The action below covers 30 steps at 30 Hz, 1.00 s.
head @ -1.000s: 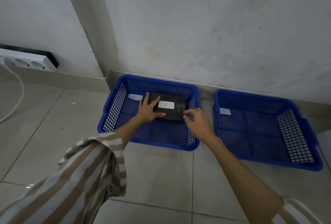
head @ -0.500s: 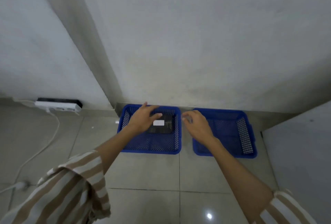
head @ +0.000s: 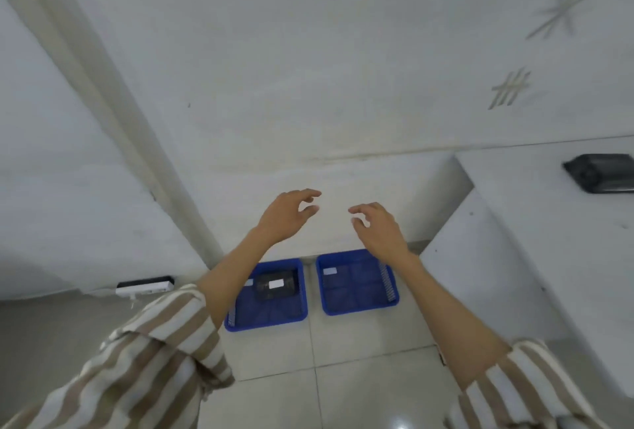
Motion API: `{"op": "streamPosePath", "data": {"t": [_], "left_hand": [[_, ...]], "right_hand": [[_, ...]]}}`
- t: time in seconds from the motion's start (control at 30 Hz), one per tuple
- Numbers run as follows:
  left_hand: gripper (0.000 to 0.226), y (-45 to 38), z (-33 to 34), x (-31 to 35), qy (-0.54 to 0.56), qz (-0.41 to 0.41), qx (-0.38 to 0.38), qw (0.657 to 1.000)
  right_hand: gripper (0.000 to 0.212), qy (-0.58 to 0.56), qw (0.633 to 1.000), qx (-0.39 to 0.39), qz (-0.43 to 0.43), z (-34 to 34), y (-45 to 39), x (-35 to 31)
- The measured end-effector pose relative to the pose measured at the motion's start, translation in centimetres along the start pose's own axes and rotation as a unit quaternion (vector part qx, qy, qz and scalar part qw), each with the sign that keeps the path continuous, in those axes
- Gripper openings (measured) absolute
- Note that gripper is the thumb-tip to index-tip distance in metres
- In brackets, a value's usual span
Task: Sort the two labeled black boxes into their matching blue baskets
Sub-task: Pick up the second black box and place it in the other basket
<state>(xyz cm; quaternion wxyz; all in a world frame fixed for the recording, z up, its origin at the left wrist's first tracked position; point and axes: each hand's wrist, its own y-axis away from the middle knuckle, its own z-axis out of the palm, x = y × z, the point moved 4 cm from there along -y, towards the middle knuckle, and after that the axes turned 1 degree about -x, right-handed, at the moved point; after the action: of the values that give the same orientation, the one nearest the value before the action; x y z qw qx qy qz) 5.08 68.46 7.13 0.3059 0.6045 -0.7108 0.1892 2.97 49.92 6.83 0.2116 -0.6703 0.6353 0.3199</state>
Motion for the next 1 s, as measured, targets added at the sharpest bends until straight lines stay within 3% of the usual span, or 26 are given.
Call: {"op": "streamPosePath", "data": {"t": [0.2, 0.67, 1.0], "left_hand": [[0.040, 1.7, 4.5, 9.7, -0.010, 0.027, -0.054, 0.998], [0.044, -0.1, 22.7, 33.1, 0.034, -0.002, -0.063, 0.997], [0.045, -5.8, 36.1, 41.3, 0.058, -0.015, -0.154, 0.986]], "right_hand": [[0.032, -0.003, 1.000, 0.025, 0.011, -8.9, 5.1, 4.1], [0.032, 0.052, 0.997, 0.045, 0.034, -33.3, 12.5, 26.1], [0.033, 0.033, 0.996, -0.008, 0.081, -38.6, 10.0, 37.9]]}}
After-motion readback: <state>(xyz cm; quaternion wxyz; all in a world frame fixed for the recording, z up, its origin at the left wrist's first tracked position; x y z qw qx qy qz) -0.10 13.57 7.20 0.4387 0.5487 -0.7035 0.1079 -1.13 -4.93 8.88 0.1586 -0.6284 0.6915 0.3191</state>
